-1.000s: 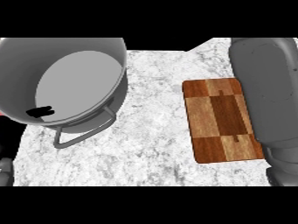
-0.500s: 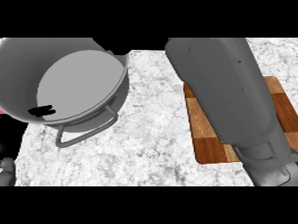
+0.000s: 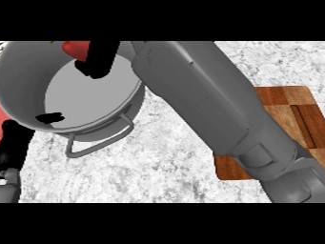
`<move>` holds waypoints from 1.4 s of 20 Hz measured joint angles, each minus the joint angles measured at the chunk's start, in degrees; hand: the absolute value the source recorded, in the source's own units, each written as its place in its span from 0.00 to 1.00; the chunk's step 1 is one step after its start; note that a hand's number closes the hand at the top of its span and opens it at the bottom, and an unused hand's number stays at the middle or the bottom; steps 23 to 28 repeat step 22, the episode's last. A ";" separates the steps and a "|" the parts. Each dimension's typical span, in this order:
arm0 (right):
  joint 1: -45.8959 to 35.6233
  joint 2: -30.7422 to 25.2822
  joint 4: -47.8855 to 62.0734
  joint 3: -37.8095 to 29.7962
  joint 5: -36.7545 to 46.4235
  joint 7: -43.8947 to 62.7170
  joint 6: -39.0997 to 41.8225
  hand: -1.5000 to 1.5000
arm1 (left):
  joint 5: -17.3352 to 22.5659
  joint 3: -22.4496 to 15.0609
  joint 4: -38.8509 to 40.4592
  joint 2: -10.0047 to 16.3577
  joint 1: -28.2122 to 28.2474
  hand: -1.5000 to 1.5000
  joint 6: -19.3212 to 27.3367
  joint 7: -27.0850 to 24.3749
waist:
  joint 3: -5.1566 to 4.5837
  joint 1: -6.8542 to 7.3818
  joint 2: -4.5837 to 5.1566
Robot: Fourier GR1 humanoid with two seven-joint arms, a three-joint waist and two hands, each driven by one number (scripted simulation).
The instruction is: Pick the bell pepper from the cutting board and place it in the pot
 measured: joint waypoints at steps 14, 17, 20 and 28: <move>3.13 0.12 7.41 9.88 -27.10 -1.86 -9.42 0.00 | -0.39 -0.79 0.94 -0.61 -2.28 0.50 -0.93 0.11 | -0.09 2.21 0.57; 3.36 0.11 8.16 7.60 -32.59 -3.47 -13.18 0.00 | -0.12 -0.76 0.70 -0.48 -2.13 0.50 -1.43 0.10 | -0.08 2.23 0.60; 3.05 0.11 10.06 5.25 -36.57 -5.46 -16.68 0.00 | -0.19 -0.44 0.66 -0.59 -1.60 0.50 -1.12 -0.47 | -0.03 1.81 0.57; 2.89 0.11 11.87 3.09 -38.13 -7.55 -17.78 0.00 | -0.07 0.04 0.66 -0.54 -1.20 0.50 -0.97 -0.48 | -0.01 1.25 0.53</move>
